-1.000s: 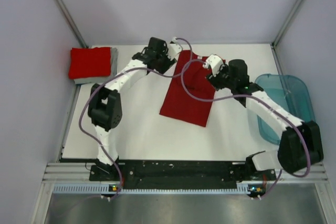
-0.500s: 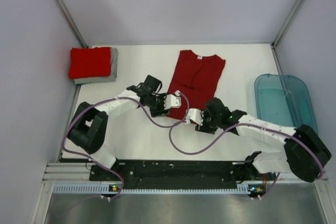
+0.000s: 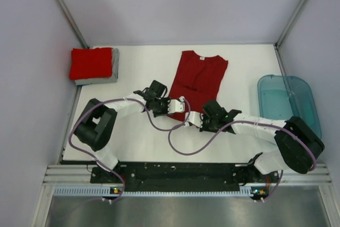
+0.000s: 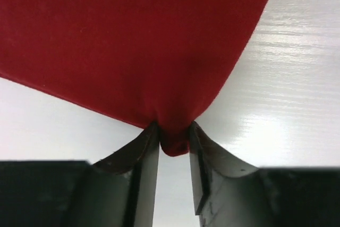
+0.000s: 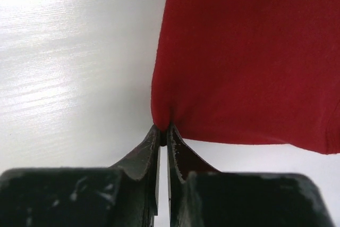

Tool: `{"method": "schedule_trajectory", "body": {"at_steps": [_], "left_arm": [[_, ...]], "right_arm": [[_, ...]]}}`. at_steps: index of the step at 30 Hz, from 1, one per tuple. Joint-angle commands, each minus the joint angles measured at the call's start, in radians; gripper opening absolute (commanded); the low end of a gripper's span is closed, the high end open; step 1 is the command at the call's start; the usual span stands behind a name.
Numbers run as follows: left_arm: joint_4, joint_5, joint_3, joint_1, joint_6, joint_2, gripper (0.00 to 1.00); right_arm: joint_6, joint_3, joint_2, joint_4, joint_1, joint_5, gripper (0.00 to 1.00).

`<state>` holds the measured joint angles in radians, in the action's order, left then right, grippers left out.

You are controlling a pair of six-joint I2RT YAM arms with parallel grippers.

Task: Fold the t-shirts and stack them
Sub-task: Grab one side of the 2/3 rectangular tshirt with both arms, then fold the long partially folded tshirt into a neat square

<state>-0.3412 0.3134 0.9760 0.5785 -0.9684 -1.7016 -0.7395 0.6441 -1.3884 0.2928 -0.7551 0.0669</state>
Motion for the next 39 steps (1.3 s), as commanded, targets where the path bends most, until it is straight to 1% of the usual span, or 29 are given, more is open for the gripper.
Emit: {"method": "schedule_trajectory", "body": {"at_steps": [1, 2, 5, 8, 13, 17, 20, 23, 26, 28, 29, 31, 33, 36, 39], "left_arm": [[-0.004, -0.031, 0.004, 0.015, -0.004, -0.039, 0.15], [-0.022, -0.031, 0.012, 0.018, 0.002, -0.041, 0.0], [-0.117, -0.052, 0.039, 0.017, 0.034, -0.026, 0.0], [-0.194, -0.086, 0.041, 0.017, 0.068, 0.045, 0.0], [-0.392, -0.056, 0.058, 0.017, 0.092, 0.213, 0.0], [-0.589, -0.02, 0.081, 0.018, 0.089, 0.325, 0.0], [-0.731, -0.013, 0.075, 0.017, 0.086, 0.414, 0.0], [-0.841, 0.015, 0.095, 0.018, 0.092, 0.523, 0.0], [-0.924, 0.07, 0.134, 0.017, 0.083, 0.634, 0.0], [-0.926, 0.096, 0.139, 0.018, 0.092, 0.704, 0.0], [-0.902, 0.101, 0.133, 0.017, 0.114, 0.73, 0.0], [-0.854, 0.105, 0.125, 0.017, 0.146, 0.746, 0.0], [-0.81, 0.096, 0.141, 0.017, 0.189, 0.726, 0.0], [-0.721, 0.038, 0.193, 0.018, 0.267, 0.654, 0.0], [-0.619, -0.025, 0.259, 0.015, 0.322, 0.556, 0.0]], "right_arm": [[0.037, 0.032, -0.003, -0.018, -0.007, 0.013, 0.0], [0.038, 0.029, 0.005, -0.015, -0.009, 0.01, 0.0], [0.048, 0.031, 0.058, 0.018, -0.009, 0.01, 0.0], [0.064, 0.052, 0.149, 0.089, -0.019, 0.025, 0.0], [0.078, 0.118, 0.294, 0.285, -0.121, 0.04, 0.0], [0.158, 0.175, 0.396, 0.406, -0.203, 0.086, 0.0], [0.245, 0.219, 0.449, 0.459, -0.248, 0.193, 0.0], [0.343, 0.259, 0.502, 0.47, -0.289, 0.29, 0.0], [0.419, 0.284, 0.561, 0.468, -0.294, 0.381, 0.0], [0.437, 0.27, 0.607, 0.45, -0.291, 0.413, 0.0], [0.443, 0.26, 0.629, 0.436, -0.293, 0.409, 0.0], [0.475, 0.246, 0.655, 0.415, -0.291, 0.377, 0.0], [0.505, 0.238, 0.663, 0.396, -0.276, 0.335, 0.0], [0.557, 0.227, 0.652, 0.365, -0.186, 0.3, 0.0], [0.615, 0.22, 0.612, 0.361, -0.025, 0.316, 0.0]]}}
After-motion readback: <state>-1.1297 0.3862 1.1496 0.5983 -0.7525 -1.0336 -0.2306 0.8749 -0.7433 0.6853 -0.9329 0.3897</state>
